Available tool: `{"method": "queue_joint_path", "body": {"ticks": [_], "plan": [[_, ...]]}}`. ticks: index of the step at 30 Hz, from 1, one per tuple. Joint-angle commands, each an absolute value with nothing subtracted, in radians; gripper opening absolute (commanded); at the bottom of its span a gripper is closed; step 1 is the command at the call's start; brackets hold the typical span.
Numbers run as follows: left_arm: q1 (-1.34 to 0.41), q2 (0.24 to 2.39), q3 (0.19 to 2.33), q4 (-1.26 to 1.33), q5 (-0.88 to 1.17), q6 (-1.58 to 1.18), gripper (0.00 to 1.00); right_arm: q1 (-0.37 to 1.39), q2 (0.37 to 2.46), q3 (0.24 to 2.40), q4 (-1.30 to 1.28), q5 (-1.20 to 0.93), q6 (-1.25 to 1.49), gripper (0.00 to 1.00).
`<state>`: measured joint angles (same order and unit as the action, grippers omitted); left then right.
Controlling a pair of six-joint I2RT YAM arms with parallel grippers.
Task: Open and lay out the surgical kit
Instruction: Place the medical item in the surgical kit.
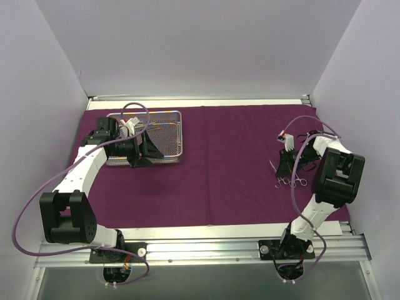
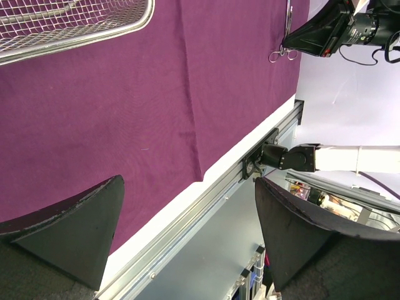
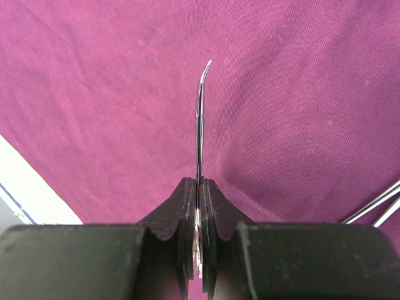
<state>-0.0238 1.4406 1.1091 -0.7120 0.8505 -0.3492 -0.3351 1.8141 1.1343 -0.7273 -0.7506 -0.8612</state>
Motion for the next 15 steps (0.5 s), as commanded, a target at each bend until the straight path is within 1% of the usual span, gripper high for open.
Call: {"method": "queue_joint_path", "body": {"ticks": [1, 4, 6, 7, 9, 10, 12, 14, 15], "plan": [[-0.014, 1.442, 1.124, -0.669, 0.887, -0.347, 0.94, -0.339, 1.832, 1.131, -0.744, -0.724, -0.865, 0.04], [-0.015, 1.443, 1.124, -0.669, 0.888, -0.345, 0.94, -0.339, 1.833, 1.132, -0.742, -0.719, -0.861, 0.12], [-0.014, 1.445, 1.124, -0.669, 0.888, -0.344, 0.94, -0.339, 1.833, 1.131, -0.741, -0.709, -0.856, 0.15], [-0.014, 1.448, 1.126, -0.669, 0.888, -0.344, 0.94, -0.341, 1.832, 1.128, -0.739, -0.704, -0.853, 0.22], [-0.014, 1.450, 1.126, -0.666, 0.890, -0.344, 0.94, -0.341, 1.829, 1.126, -0.735, -0.696, -0.847, 0.30], [-0.014, 1.451, 1.126, -0.663, 0.891, -0.345, 0.94, -0.339, 1.827, 1.124, -0.732, -0.692, -0.842, 0.37], [-0.014, 1.453, 1.123, -0.660, 0.896, -0.347, 0.94, -0.344, 1.815, 1.120, -0.716, -0.677, -0.825, 0.43], [-0.014, 1.454, 1.123, -0.658, 0.897, -0.347, 0.94, -0.359, 1.801, 1.117, -0.712, -0.673, -0.819, 0.47], [-0.014, 1.454, 1.126, -0.657, 0.899, -0.348, 0.94, -0.365, 1.796, 1.117, -0.700, -0.670, -0.805, 0.47]]}}
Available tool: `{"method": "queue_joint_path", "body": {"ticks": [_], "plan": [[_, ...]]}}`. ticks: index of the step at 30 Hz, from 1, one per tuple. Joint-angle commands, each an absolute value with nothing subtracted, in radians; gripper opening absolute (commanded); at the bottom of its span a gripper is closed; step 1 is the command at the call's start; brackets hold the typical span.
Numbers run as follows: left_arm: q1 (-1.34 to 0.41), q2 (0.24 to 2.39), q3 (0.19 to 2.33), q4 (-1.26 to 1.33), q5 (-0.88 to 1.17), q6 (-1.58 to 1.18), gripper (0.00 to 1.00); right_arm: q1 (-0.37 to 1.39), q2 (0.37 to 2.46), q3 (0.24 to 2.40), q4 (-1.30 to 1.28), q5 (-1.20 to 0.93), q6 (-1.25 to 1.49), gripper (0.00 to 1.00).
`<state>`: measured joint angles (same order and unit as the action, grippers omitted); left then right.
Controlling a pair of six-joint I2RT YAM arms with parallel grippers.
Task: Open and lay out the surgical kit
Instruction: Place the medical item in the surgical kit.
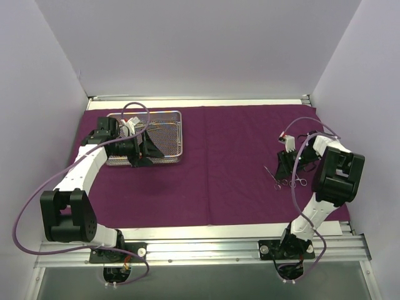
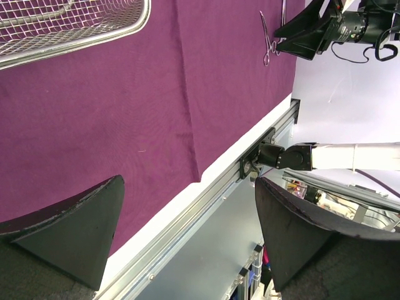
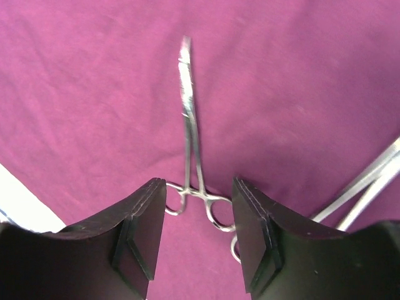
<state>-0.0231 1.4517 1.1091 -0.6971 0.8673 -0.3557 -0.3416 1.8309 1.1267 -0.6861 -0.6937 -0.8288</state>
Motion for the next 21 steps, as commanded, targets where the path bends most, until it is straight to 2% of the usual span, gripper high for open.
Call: {"method": "queue_joint_path", "body": {"ticks": [1, 5, 8, 10, 15, 21], "plan": [[-0.014, 1.456, 1.126, -0.655, 0.899, -0.348, 0.94, -0.370, 1.780, 1.117, -0.689, -0.654, -0.798, 0.47], [-0.014, 1.459, 1.131, -0.653, 0.902, -0.348, 0.94, -0.376, 1.723, 1.124, -0.620, -0.631, -0.747, 0.47], [-0.014, 1.463, 1.127, -0.647, 0.910, -0.351, 0.94, -0.361, 1.688, 1.135, -0.574, -0.579, -0.697, 0.54], [-0.014, 1.468, 1.123, -0.637, 0.916, -0.359, 0.94, -0.325, 1.668, 1.134, -0.555, -0.527, -0.658, 0.54], [-0.014, 1.474, 1.127, -0.629, 0.902, -0.380, 0.94, -0.171, 1.655, 1.121, -0.502, -0.291, -0.471, 0.48], [-0.014, 1.477, 1.155, -0.687, 0.807, -0.365, 0.94, -0.055, 1.606, 1.135, -0.545, -0.169, -0.331, 0.41]]}}
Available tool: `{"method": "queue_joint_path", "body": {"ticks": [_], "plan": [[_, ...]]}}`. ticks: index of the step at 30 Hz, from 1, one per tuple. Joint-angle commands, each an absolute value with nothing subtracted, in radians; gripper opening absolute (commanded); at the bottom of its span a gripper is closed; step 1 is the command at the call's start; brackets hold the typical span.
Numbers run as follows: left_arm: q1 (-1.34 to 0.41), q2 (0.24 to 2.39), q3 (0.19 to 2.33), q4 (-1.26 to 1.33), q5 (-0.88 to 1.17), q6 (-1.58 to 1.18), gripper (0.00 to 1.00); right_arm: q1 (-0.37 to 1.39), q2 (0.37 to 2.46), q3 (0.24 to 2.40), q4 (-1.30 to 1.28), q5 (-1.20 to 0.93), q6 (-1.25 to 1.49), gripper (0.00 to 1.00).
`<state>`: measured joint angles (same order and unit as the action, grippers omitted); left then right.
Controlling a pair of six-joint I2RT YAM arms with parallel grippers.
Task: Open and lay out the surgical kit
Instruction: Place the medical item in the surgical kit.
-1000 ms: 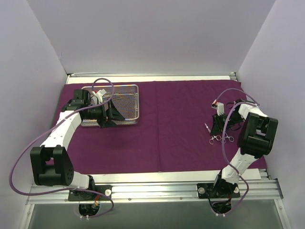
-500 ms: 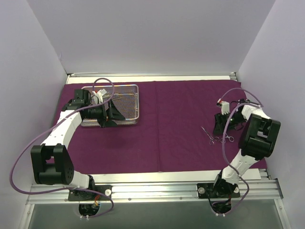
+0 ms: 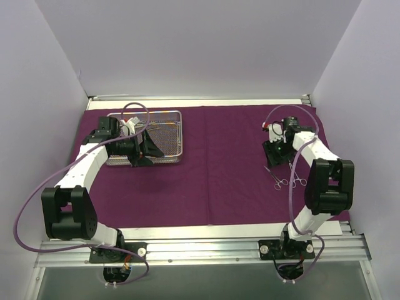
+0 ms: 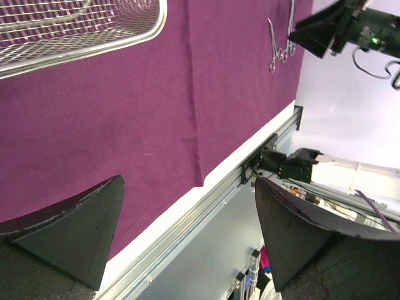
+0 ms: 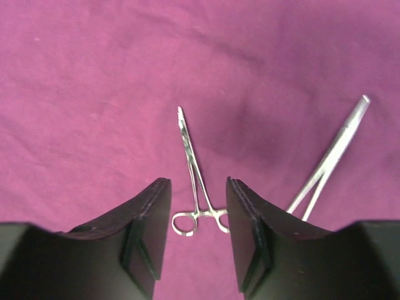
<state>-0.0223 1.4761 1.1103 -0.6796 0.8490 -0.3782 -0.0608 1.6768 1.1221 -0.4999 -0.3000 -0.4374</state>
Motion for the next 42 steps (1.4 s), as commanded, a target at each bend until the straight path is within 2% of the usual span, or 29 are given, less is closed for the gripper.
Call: {"method": "queue_joint_path", "body": {"ticks": [1, 11, 20, 32, 41, 42], "plan": [[-0.014, 1.474, 1.157, -0.695, 0.805, -0.364, 0.94, -0.052, 1.589, 1.135, -0.551, -0.135, -0.331, 0.40], [-0.014, 1.436, 1.124, -0.696, 0.824, -0.373, 0.94, -0.006, 1.637, 1.123, -0.571, -0.117, -0.307, 0.35], [-0.014, 1.424, 1.135, -0.721, 0.798, -0.362, 0.94, 0.098, 1.724, 1.143, -0.581, -0.075, -0.284, 0.36], [-0.014, 1.427, 1.146, -0.724, 0.808, -0.357, 0.94, 0.104, 1.821, 1.183, -0.580, -0.023, -0.284, 0.35], [-0.012, 1.430, 1.154, -0.726, 0.811, -0.351, 0.94, 0.103, 1.885, 1.195, -0.586, -0.044, -0.298, 0.26], [-0.012, 1.430, 1.154, -0.726, 0.811, -0.350, 0.94, 0.103, 1.893, 1.195, -0.586, -0.051, -0.296, 0.23]]}}
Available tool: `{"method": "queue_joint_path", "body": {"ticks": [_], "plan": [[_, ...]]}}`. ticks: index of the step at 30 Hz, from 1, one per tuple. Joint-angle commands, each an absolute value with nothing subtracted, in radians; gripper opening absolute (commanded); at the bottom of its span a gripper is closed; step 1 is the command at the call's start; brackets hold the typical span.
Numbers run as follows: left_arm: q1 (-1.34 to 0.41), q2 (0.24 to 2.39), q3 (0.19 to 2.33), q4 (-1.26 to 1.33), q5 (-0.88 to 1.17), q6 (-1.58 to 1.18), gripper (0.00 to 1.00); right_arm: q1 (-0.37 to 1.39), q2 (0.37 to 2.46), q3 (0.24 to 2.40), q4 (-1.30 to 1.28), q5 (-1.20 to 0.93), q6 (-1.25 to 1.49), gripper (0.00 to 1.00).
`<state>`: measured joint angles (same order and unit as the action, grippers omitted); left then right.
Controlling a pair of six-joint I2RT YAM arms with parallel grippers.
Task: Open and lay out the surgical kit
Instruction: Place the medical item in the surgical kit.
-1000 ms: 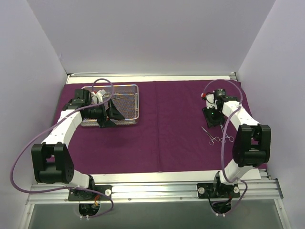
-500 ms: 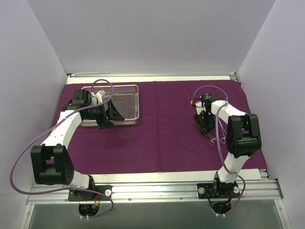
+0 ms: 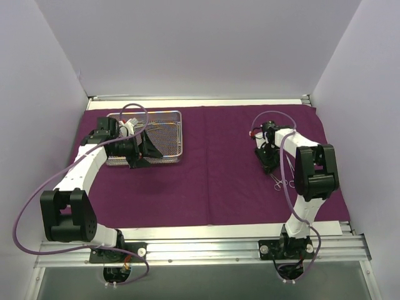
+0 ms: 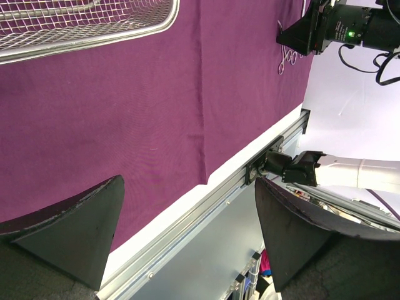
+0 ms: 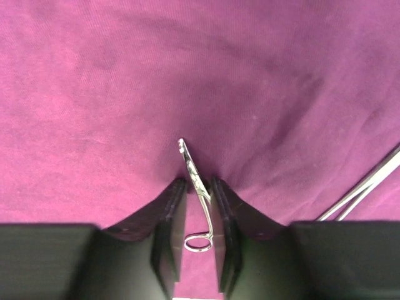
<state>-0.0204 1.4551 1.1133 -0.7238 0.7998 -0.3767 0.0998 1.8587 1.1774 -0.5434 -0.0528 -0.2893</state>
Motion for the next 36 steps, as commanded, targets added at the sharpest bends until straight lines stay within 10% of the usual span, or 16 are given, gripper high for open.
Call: {"method": "queue_joint_path", "body": {"ticks": [1, 14, 36], "plan": [[-0.012, 1.430, 1.152, -0.726, 0.811, -0.350, 0.94, 0.101, 1.896, 1.196, -0.584, -0.057, -0.296, 0.20], [-0.012, 1.439, 1.155, -0.723, 0.821, -0.351, 0.94, 0.052, 1.913, 1.229, -0.617, -0.097, -0.227, 0.09], [-0.006, 1.529, 1.395, -0.816, 0.313, -0.334, 0.96, 0.272, 1.732, 1.554, -0.637, -0.043, 0.000, 0.49]]}}
